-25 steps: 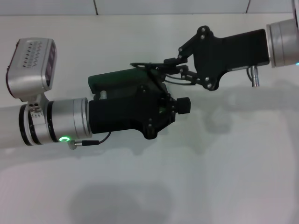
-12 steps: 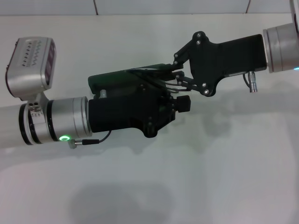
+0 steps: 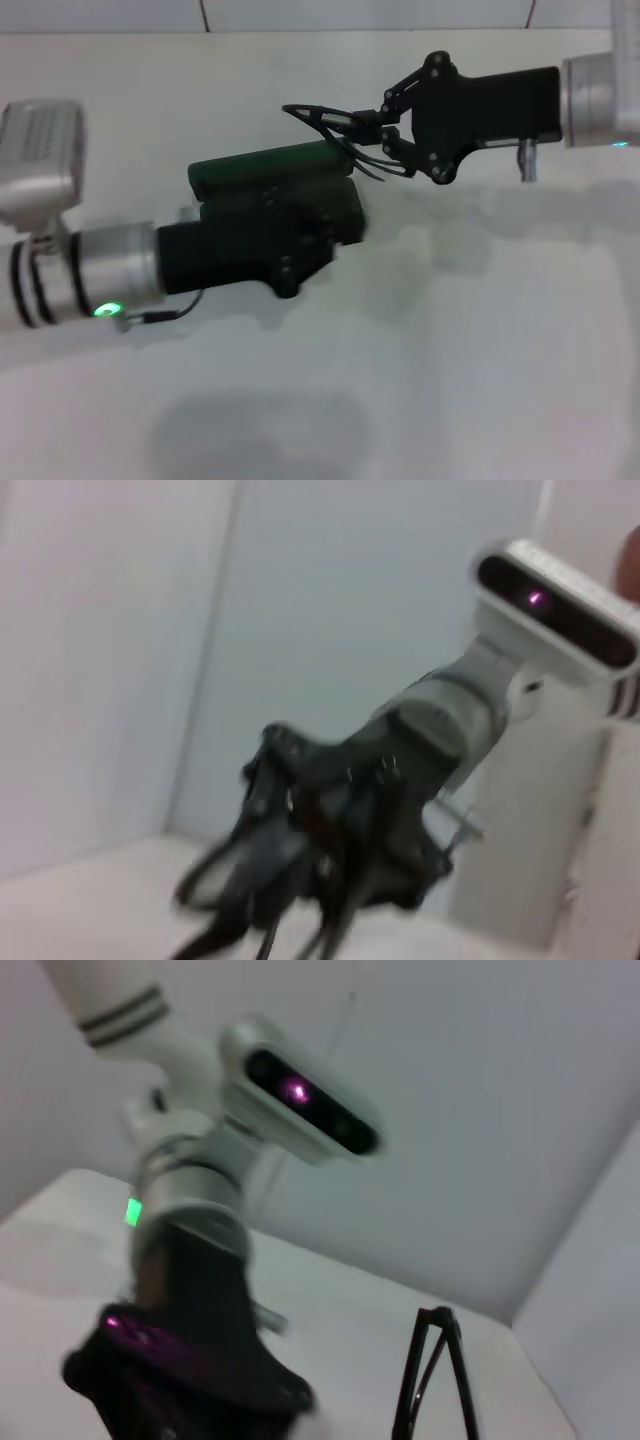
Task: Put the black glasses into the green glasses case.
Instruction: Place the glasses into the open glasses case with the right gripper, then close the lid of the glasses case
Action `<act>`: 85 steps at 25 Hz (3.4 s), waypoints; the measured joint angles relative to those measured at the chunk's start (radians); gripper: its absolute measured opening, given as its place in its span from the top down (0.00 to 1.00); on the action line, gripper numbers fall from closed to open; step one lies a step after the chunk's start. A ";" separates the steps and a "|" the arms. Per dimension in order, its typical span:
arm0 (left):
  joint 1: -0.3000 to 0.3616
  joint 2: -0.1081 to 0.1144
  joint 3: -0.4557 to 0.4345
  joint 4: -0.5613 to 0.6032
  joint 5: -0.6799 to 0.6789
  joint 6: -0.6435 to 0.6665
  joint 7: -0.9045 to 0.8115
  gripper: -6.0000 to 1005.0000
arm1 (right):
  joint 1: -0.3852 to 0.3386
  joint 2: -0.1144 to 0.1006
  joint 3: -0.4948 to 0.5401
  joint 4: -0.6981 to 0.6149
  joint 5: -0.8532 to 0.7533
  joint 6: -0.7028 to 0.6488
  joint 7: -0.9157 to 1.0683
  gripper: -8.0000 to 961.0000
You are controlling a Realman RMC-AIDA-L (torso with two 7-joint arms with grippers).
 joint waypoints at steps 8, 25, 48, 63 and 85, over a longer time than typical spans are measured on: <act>0.126 0.063 0.000 0.002 0.001 -0.042 0.005 0.93 | 0.034 0.002 -0.221 0.078 0.119 0.183 -0.012 0.90; 0.168 0.052 0.009 0.005 0.050 -0.017 0.008 0.92 | 0.119 0.002 -0.492 0.107 0.154 0.471 -0.019 0.90; 0.163 0.051 0.008 0.005 0.052 0.003 0.012 0.92 | 0.182 0.002 -0.654 0.129 0.208 0.645 0.072 0.90; 0.166 0.051 0.001 0.005 0.050 0.002 0.022 0.91 | 0.047 0.002 -0.608 -0.024 0.210 0.643 0.072 0.84; 0.161 0.075 -0.090 0.080 0.064 -0.327 -0.067 0.90 | -0.346 -0.010 0.100 0.189 0.280 -0.182 -0.058 0.55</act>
